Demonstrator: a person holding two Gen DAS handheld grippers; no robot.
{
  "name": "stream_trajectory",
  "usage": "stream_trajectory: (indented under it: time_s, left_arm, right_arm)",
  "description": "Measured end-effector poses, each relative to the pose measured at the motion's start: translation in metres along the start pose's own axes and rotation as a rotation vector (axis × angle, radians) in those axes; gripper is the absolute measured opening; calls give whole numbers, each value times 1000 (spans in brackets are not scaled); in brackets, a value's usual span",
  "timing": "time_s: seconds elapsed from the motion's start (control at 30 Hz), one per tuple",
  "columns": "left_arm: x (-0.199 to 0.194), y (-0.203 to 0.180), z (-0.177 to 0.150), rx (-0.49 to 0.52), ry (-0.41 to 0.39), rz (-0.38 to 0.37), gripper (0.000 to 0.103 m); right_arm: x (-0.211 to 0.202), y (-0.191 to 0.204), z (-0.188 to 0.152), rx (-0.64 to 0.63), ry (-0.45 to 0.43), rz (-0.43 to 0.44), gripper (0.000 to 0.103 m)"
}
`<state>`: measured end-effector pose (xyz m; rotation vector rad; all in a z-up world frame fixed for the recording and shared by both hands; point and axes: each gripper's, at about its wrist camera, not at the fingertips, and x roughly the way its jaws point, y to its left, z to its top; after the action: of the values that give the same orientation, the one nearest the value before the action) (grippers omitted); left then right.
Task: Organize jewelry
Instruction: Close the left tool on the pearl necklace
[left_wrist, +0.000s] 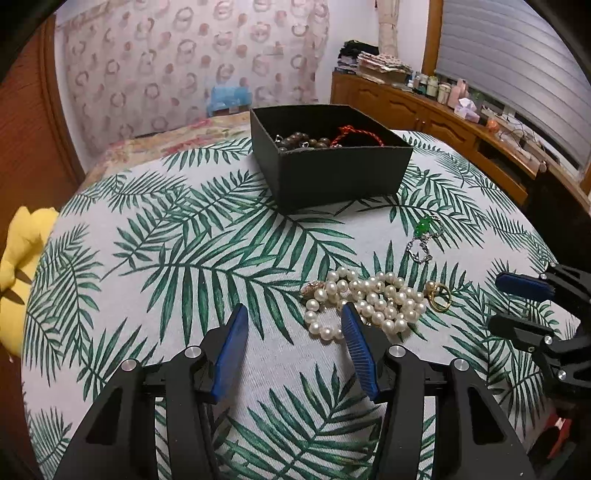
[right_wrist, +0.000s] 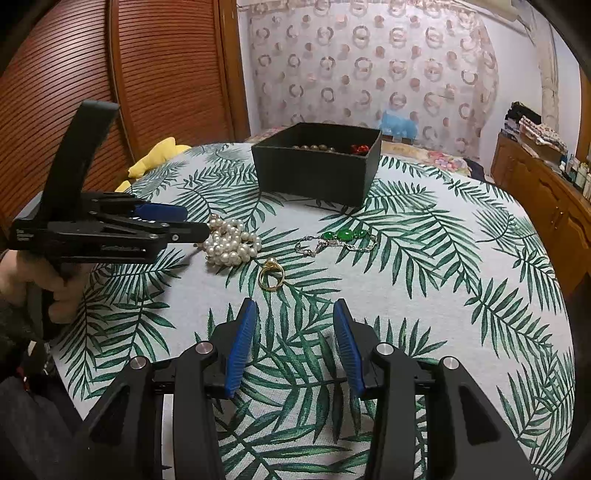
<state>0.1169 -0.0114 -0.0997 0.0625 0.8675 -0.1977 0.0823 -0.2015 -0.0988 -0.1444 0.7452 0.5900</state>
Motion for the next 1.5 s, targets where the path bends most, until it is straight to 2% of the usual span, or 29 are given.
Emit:
stream_trajectory:
  time_s: [0.1,0.23,0.37,0.67,0.77,0.9,1.07,1.27,1.5]
  left_arm:
    - [1,1,2,-10,3,-2,38]
    - [-2,4,3,-22,-14,-7,31]
    - [2,3,6,-12,-2,0,27]
    - [5,-5,0,25,7,18,27]
    - [2,-7,-2,15,7,-13,27]
    - [-1,-12,-7,31,-1,-16,8]
    - [-3,-13,-7,25,-3,-32,7]
    - [-39,-21,2,14,-89,-103,7]
    - [-76,-32,20,42,-180,-147,7]
  right_arm:
    - [-1,0,-1,-2,-4,-5,46]
    - [-1,0,-1,-1,-4,-6,46]
    - [-1,1,-1,-4,-1,-6,46]
    - [-1,2,-2,-4,-2,-7,46]
    - [-2,1,-2,3,-3,-4,46]
    - [-1,2,-2,0,2,-6,46]
    - [-1,2,-2,1,2,-5,46]
    - [1,2,-2,1,8,-4,46]
    - [2,2,-1,1,21,4,46]
